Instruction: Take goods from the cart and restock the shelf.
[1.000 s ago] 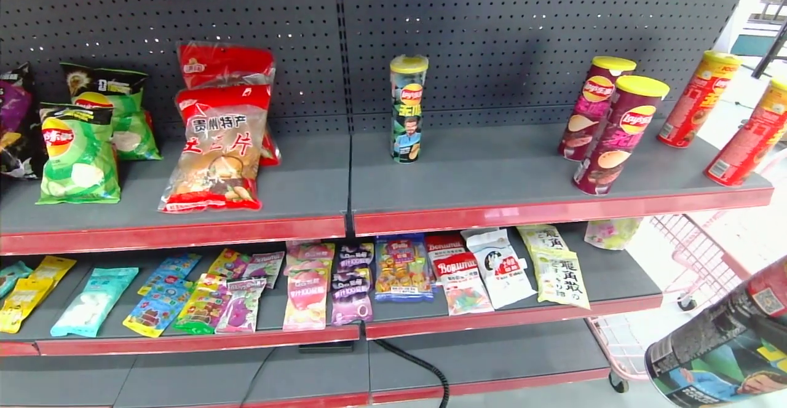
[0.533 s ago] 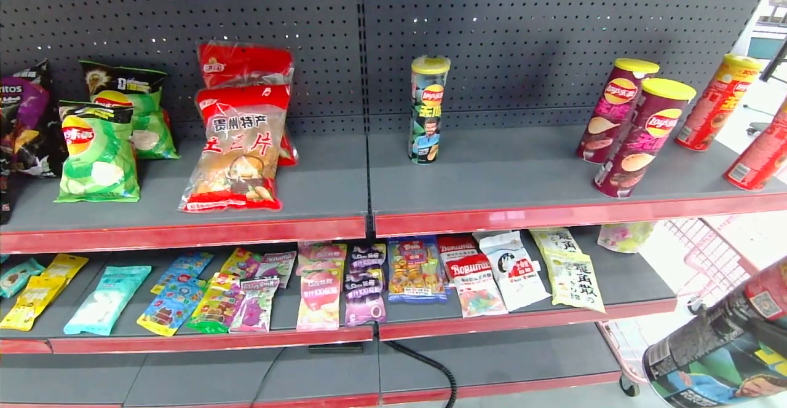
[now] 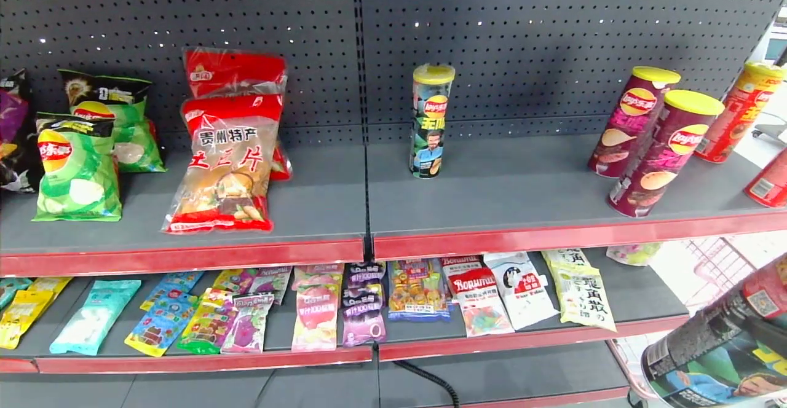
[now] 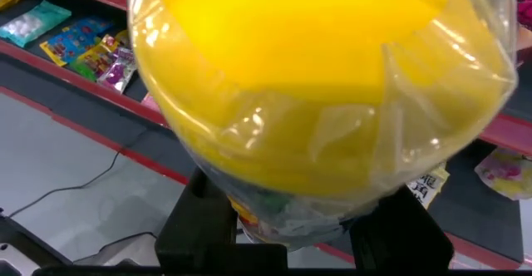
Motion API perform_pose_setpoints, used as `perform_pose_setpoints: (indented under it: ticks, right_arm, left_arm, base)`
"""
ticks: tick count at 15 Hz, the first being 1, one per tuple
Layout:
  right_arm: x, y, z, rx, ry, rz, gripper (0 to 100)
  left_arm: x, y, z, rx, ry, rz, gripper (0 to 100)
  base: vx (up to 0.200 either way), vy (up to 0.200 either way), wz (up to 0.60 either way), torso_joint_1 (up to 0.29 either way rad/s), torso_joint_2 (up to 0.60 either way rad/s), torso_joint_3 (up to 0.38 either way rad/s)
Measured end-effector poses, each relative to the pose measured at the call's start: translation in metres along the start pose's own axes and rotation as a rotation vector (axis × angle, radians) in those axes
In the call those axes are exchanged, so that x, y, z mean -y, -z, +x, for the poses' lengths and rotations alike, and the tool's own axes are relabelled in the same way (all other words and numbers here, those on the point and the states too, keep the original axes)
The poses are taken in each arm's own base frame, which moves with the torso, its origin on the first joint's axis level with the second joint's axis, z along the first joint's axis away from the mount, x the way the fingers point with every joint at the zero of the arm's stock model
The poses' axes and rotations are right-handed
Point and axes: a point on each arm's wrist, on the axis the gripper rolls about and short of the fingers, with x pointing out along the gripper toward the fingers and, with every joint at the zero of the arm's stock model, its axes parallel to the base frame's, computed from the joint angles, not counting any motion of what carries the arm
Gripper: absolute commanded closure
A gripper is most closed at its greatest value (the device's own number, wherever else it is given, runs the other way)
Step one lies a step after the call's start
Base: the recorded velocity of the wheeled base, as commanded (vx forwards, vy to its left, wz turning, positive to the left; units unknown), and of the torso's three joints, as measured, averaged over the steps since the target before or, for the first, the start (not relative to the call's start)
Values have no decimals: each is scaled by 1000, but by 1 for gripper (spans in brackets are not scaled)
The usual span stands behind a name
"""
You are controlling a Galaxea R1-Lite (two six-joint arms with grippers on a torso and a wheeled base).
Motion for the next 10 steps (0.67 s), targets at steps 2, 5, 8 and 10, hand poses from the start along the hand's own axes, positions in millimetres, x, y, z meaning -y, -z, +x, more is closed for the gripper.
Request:
perform_pose_setpoints:
  ticks: [2,5,8,10]
  right_arm:
    - [0,0,0,-2,0,1,100]
    - [0,1,1,-8,-1,2,100]
    - [0,1,2,-12,-1,3,100]
    - [0,1,2,-13,0,3,100]
  left_arm:
    - [0,0,0,0,0,0,0]
    - [0,0,0,-1,0,0,0]
    - [0,0,1,-6,1,1,0]
    - [0,0,1,-9,3,2,0]
  base:
    - [200,0,0,2,2,5]
    - [200,0,0,2,2,2]
    - [67,0,0,2,1,2]
    - [0,0,0,0,0,0]
